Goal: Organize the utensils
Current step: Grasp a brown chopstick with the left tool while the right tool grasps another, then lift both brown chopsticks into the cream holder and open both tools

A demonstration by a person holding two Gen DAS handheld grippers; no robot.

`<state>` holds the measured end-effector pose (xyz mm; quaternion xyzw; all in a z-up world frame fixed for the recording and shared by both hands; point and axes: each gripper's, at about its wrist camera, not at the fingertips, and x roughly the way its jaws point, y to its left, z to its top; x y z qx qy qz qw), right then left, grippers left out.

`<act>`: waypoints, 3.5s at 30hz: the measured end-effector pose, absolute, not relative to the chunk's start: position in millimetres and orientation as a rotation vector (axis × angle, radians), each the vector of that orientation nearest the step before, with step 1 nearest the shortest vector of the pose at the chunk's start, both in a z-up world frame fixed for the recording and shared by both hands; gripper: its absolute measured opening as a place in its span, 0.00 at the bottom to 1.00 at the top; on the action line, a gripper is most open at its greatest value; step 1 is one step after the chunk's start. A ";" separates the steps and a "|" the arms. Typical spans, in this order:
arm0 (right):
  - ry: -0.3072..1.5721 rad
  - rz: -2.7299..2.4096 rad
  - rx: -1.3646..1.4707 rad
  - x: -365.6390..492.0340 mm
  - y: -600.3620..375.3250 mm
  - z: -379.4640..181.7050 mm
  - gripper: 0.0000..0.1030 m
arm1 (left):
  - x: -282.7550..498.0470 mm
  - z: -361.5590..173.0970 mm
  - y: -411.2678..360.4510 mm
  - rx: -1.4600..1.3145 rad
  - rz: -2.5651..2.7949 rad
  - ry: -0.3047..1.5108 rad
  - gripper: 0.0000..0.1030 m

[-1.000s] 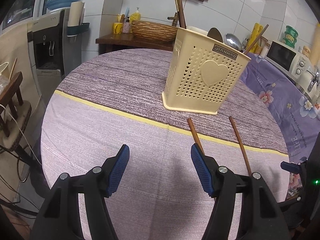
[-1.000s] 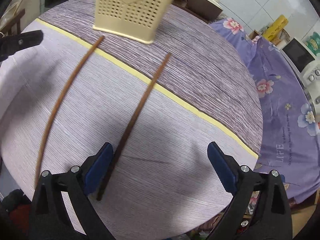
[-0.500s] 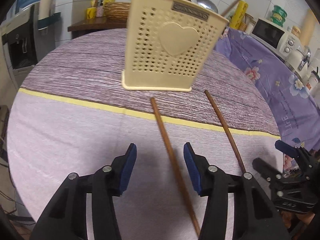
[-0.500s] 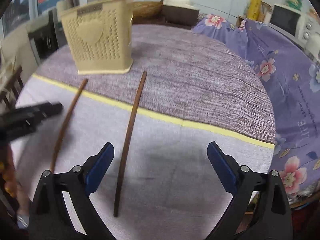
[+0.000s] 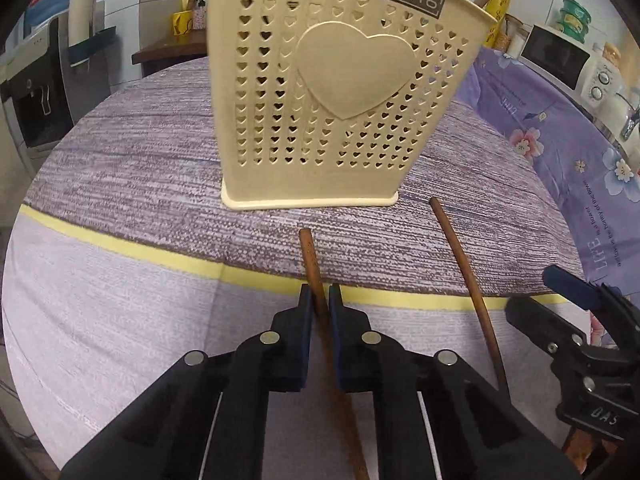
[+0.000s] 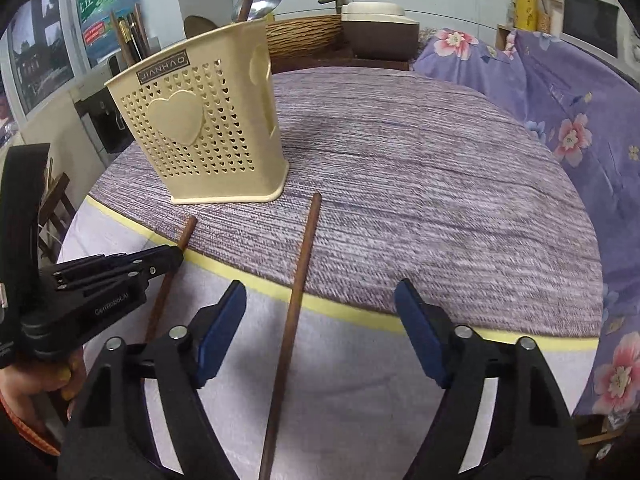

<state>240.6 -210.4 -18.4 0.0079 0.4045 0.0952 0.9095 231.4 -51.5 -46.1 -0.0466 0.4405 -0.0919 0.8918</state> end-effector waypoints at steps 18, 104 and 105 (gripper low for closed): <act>0.925 0.193 0.015 307.9 -188.2 -39.6 0.36 | 240.4 -45.2 -48.4 -0.062 -0.192 0.923 0.08; 0.172 0.365 0.037 231.1 -191.7 305.7 0.08 | 208.2 246.8 17.6 -0.191 -0.235 0.235 0.07; 0.170 0.360 0.038 235.1 -189.3 305.9 0.08 | 213.7 246.3 17.1 -0.197 -0.228 0.237 0.07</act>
